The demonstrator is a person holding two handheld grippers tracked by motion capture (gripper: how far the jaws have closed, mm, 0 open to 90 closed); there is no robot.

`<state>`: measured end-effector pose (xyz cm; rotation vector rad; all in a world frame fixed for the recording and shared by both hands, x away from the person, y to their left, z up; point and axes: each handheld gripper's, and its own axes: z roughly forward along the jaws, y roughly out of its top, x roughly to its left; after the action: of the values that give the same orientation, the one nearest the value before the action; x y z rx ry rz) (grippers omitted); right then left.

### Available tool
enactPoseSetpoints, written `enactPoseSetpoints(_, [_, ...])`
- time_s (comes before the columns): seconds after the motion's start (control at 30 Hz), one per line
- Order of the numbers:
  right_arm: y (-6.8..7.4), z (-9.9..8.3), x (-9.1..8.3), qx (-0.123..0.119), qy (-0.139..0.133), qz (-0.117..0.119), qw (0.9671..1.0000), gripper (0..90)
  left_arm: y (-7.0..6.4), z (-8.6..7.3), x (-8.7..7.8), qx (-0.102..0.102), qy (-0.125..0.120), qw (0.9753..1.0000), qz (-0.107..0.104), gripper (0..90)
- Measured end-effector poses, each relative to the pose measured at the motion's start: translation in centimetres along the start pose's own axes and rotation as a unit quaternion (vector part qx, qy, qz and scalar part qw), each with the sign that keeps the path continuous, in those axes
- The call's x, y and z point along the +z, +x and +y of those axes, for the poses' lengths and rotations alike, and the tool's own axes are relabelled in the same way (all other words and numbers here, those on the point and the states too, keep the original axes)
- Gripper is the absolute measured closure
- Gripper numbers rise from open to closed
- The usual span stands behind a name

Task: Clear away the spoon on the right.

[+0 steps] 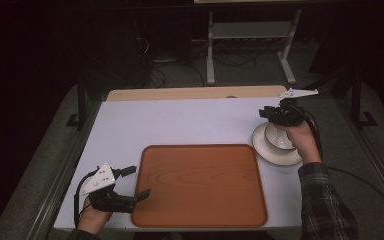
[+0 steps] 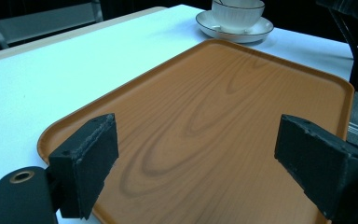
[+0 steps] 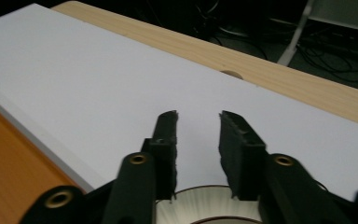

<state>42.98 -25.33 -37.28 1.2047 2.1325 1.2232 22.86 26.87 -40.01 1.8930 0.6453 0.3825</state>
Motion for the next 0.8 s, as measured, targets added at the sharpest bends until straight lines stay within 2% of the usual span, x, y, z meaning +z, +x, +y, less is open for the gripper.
enactPoseSetpoints(0.13, [-0.8, -0.2, 0.3, 0.013, 0.009, -0.012, 0.9998, 83.4, 0.0, 0.0, -0.1, -0.001, -0.001, 1.0, 0.001, 12.8])
enactPoseSetpoints(0.23, [-1.4, -0.4, 0.3, 0.023, 0.015, -0.018, 0.9995, 89.0, 0.0, 0.0, 0.0, -0.001, 0.0, 1.0, 0.0, 12.8])
enactPoseSetpoints(0.8, [-3.1, -1.1, 0.6, 0.036, 0.043, -0.046, 0.9974, 89.7, 0.1, -0.1, -0.1, -0.002, 0.0, 1.0, 0.001, 12.8])
